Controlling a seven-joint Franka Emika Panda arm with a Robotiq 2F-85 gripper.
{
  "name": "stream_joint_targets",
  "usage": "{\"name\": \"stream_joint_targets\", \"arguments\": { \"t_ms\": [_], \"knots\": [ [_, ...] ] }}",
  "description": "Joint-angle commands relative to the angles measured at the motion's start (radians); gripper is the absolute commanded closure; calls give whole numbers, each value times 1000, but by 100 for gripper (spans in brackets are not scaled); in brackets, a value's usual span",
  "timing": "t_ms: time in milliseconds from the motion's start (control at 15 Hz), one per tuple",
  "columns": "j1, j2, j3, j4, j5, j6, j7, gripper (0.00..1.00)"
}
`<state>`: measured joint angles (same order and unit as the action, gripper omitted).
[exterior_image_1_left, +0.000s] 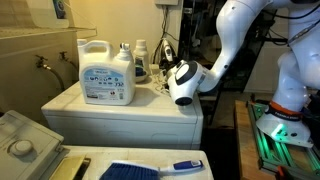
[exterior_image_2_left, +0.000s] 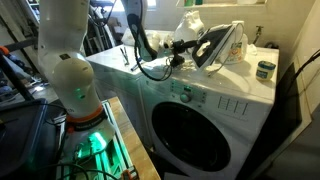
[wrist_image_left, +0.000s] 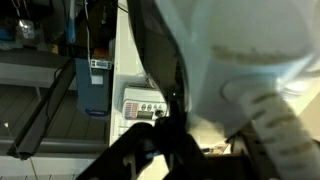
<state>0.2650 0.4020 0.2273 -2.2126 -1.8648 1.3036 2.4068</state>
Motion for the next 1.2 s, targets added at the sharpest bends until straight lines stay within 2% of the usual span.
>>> {"name": "stream_joint_targets", "arguments": {
  "t_ms": [0,133,200,667,933,1133],
  "knots": [
    [-10,3,12,4,-1,-3,-1,60],
    [-10,3,13,7,-1,-1,-1,60],
    [-10,3,13,7,-1,-1,-1,85],
    [42,128,-9,20,-146,-200,24,85],
    [46,146,-8,33,-138,-211,53,85],
    [27,154,17,59,-10,-181,12,85]
  ]
}}
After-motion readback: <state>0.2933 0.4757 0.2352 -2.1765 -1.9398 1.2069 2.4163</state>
